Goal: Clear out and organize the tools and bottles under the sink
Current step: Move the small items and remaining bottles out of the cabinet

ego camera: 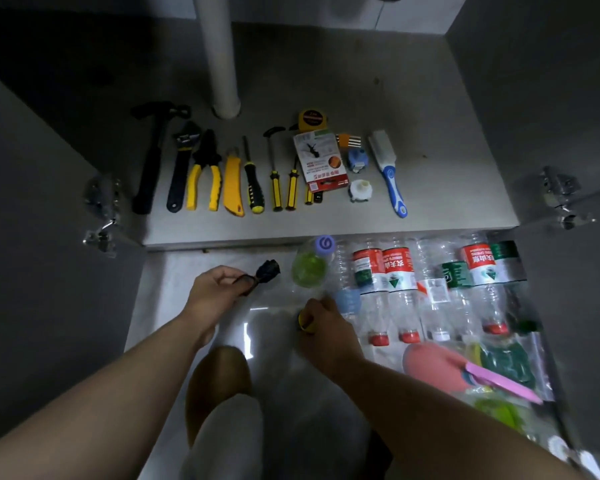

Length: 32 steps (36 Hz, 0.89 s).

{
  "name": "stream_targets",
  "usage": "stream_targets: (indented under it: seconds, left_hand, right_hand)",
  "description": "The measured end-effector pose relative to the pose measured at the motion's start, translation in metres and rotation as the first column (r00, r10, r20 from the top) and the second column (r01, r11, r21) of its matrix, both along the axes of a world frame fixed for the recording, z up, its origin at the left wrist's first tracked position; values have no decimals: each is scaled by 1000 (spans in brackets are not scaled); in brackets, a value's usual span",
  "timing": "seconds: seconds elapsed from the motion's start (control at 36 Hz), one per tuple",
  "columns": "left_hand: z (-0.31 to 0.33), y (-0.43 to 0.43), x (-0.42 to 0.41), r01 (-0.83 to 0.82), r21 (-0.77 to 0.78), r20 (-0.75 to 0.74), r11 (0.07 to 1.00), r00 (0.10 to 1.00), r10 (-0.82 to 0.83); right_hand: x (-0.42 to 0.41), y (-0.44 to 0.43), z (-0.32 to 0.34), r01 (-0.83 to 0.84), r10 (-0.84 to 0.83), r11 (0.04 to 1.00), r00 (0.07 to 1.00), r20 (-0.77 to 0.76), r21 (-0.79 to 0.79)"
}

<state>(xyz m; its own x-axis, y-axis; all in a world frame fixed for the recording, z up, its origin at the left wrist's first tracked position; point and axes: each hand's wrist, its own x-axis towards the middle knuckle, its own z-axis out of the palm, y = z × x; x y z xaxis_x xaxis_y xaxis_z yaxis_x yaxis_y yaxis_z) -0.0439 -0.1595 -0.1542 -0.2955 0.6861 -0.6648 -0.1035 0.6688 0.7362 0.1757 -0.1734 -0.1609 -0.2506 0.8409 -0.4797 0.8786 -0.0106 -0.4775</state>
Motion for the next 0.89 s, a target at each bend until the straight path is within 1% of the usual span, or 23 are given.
stream_targets:
  seconds: [0.11,0.22,0.28,0.31,0.36,0.44,0.47,0.58,0.64,0.69,0.75,0.81,0.89]
  left_hand:
    - [-18,5,-3,-26,-52,-81,998,996,22]
    - [-26,6,-9,-35,-61,-95,998,995,29]
    - [-29,5,-13,-55,-58,-95,997,994,49]
    - [-30,6,-12,-61,-63,-101,996,993,55]
    - [-35,4,-14,-69,-86,-136,994,989,57]
    - [-41,0,-18,-72,-121,-199,990,979,47]
    - [-43,-1,-20,-75,-130,-225,989,973,45]
    - [-45,-1,-24,-108,-171,-335,979,941,46]
    - [-47,-1,-26,-128,-190,-364,973,930,51]
    - [-49,-2,-27,-125,-205,-381,971,924,39]
    - [-52,-3,-26,-92,-216,-389,972,921,1]
    - [-54,-4,-26,-46,-217,-396,975,917,-44]
    - [-55,-3,-22,11,-191,-379,982,922,-84]
  right_hand:
    - [-12,-1,-12,-86,86,996,996,17,-16]
    - [-28,4,-19,-71,71,997,998,2,-13]
    - [-39,8,-22,-53,51,997,998,-34,-61]
    - [-42,9,-21,-69,66,993,997,-30,-93]
    - [-48,8,-22,-148,151,981,988,11,-127]
    - [-52,-1,-20,-173,174,979,985,1,-104]
    - [-53,-3,-18,-204,205,975,979,-5,-87]
    - [-57,-3,-17,-379,381,922,924,14,-79]
    - [-61,5,-19,-465,470,881,881,60,-84]
    - [-65,12,-21,-559,565,825,811,150,-86]
    - [-70,16,-23,-607,607,791,757,242,-84]
    - [-74,18,-23,-603,592,794,738,323,-78]
    - [-78,20,-25,-529,520,843,760,391,-94]
